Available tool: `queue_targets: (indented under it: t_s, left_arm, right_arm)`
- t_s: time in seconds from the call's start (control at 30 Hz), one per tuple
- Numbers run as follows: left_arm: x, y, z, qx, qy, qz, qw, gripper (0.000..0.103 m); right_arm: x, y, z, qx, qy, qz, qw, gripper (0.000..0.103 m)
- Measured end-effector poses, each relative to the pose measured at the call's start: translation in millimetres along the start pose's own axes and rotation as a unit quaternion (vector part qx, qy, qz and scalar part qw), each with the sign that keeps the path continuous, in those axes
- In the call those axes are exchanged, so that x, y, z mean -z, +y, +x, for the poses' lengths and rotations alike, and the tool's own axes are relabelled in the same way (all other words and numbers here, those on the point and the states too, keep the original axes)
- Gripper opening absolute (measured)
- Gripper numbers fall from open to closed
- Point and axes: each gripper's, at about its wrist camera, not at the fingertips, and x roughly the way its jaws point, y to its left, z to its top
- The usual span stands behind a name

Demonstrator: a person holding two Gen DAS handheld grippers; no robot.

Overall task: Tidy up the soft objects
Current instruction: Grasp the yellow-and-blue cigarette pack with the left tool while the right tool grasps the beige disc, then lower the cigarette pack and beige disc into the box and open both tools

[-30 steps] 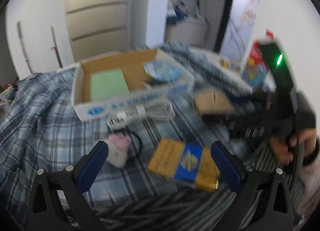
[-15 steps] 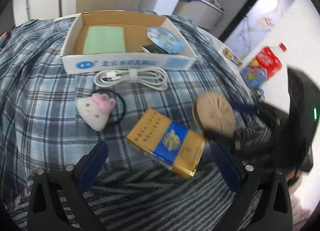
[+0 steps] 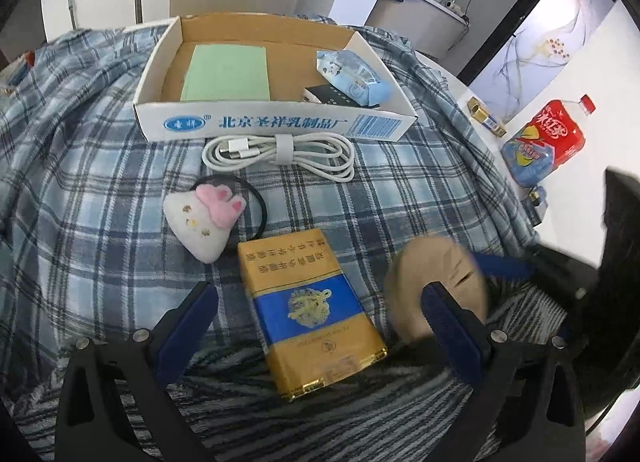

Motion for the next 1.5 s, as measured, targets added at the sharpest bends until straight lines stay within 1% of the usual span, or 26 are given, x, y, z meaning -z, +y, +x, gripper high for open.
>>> queue_targets:
  t_s: [0.07,0.17,0.2,0.27,0.37,0.4,0.43,0.47,0.57,0.67,0.73,0.77,0.8,0.87,0.9,0.97,1.1,1.2,1.23,1.27,1.33,1.37,1.43,1.47,1.5]
  left_arm:
    - [-0.8,-3.2,-0.4,-0.014,-0.002,0.010,0.9998,0.102]
    - [-4.6,-4.4,-1.0,-0.021,-0.003,0.003,0.9998,0.102]
    - [-5.1,-4.6,-0.9,-0.023,-0.006,0.000,0.9997,0.102]
    - [-6.5,-6.8,1.0,-0.030,-0.007,-0.007,0.9995,0.102]
    - [-7.9,-10.6,7.2,-0.043,-0.001,-0.008,0.9991,0.102]
    - [-7.9,-12.5,9.4,-0.050,0.000,-0.005,0.9988,0.101]
    - [-7.7,-14.0,11.2,-0.051,0.000,-0.002,0.9987,0.097]
    - [-7.2,-15.8,13.9,-0.054,0.003,0.001,0.9985,0.095]
    - [-5.0,-18.1,21.3,-0.067,0.009,0.007,0.9977,0.094]
    - [-3.6,-18.0,26.7,-0.080,0.010,0.012,0.9967,0.092]
    - [-2.7,-15.8,29.6,-0.082,0.015,0.009,0.9965,0.081]
    - [-2.4,-14.8,30.8,-0.081,0.019,0.008,0.9965,0.078]
    - [-2.2,-13.6,31.4,-0.079,0.023,0.006,0.9966,0.073]
    - [-1.8,-11.8,30.0,-0.079,0.022,0.001,0.9966,0.066]
    - [-1.4,-9.1,27.3,-0.074,0.019,-0.006,0.9970,0.060]
    - [-2.1,-3.6,20.7,-0.063,0.012,-0.016,0.9978,0.057]
    - [-1.6,-1.7,2.8,-0.066,-0.018,-0.006,0.9976,0.055]
    - [-1.6,-0.9,-12.8,-0.057,-0.040,-0.001,0.9975,0.055]
    - [-1.9,-0.7,-18.8,-0.056,-0.053,0.002,0.9970,0.055]
    - [-2.0,-0.8,-26.3,-0.056,-0.073,0.006,0.9957,0.055]
    - [-0.7,-2.2,-41.0,-0.060,-0.118,0.017,0.9910,0.055]
    - [0.4,-2.1,-49.3,-0.055,-0.145,0.021,0.9876,0.055]
    - [1.9,-2.3,-62.8,-0.055,-0.193,0.037,0.9789,0.055]
    - [3.4,-4.5,-70.9,-0.062,-0.223,0.053,0.9715,0.055]
    - [1.1,-7.4,-75.3,-0.068,-0.241,0.065,0.9659,0.055]
  right_arm:
    - [-1.9,-8.9,-10.5,0.033,-0.018,0.011,0.999,0.080]
    - [-5.6,-21.4,-24.3,0.118,-0.050,0.016,0.992,0.080]
    - [-6.2,-24.8,-27.9,0.140,-0.062,0.017,0.988,0.080]
    - [-8.1,-32.8,-33.7,0.175,-0.076,0.019,0.981,0.080]
    - [-10.0,-43.5,-38.7,0.204,-0.099,0.035,0.973,0.080]
    - [-11.5,-47.1,-40.1,0.205,-0.109,0.041,0.972,0.080]
    - [-11.8,-49.6,-41.7,0.200,-0.123,0.045,0.971,0.080]
    - [-10.0,-51.3,-44.9,0.195,-0.136,0.049,0.970,0.080]
    - [-8.5,-52.2,-47.6,0.181,-0.163,0.056,0.968,0.080]
    - [-9.2,-47.4,-45.4,0.171,-0.175,0.051,0.968,0.080]
    - [-8.6,-43.9,-44.5,0.173,-0.180,0.046,0.967,0.080]
    - [-8.6,-42.7,-43.7,0.175,-0.180,0.044,0.967,0.080]
    - [-8.7,-41.7,-42.5,0.176,-0.179,0.042,0.967,0.080]
    - [-8.0,-41.1,-40.2,0.177,-0.175,0.039,0.968,0.080]
    - [-8.0,-41.4,-39.4,0.176,-0.172,0.039,0.968,0.080]
    - [-7.5,-43.1,-38.9,0.176,-0.170,0.041,0.969,0.080]
    - [-6.1,-44.4,-41.7,0.180,-0.176,0.046,0.967,0.080]
    - [-5.2,-41.7,-46.9,0.183,-0.188,0.042,0.964,0.080]
    - [-5.1,-40.0,-49.4,0.182,-0.193,0.038,0.963,0.080]
    - [-5.4,-37.5,-52.4,0.180,-0.200,0.034,0.963,0.080]
    - [-6.4,-32.5,-59.7,0.173,-0.214,0.028,0.961,0.080]
    - [-7.6,-30.0,-63.5,0.168,-0.220,0.027,0.961,0.080]
    - [-10.4,-25.7,-71.2,0.157,-0.234,0.024,0.959,0.080]
    - [-12.1,-23.5,-74.2,0.154,-0.240,0.022,0.958,0.080]
    - [-14.3,-20.6,-78.2,0.151,-0.250,0.019,0.956,0.080]
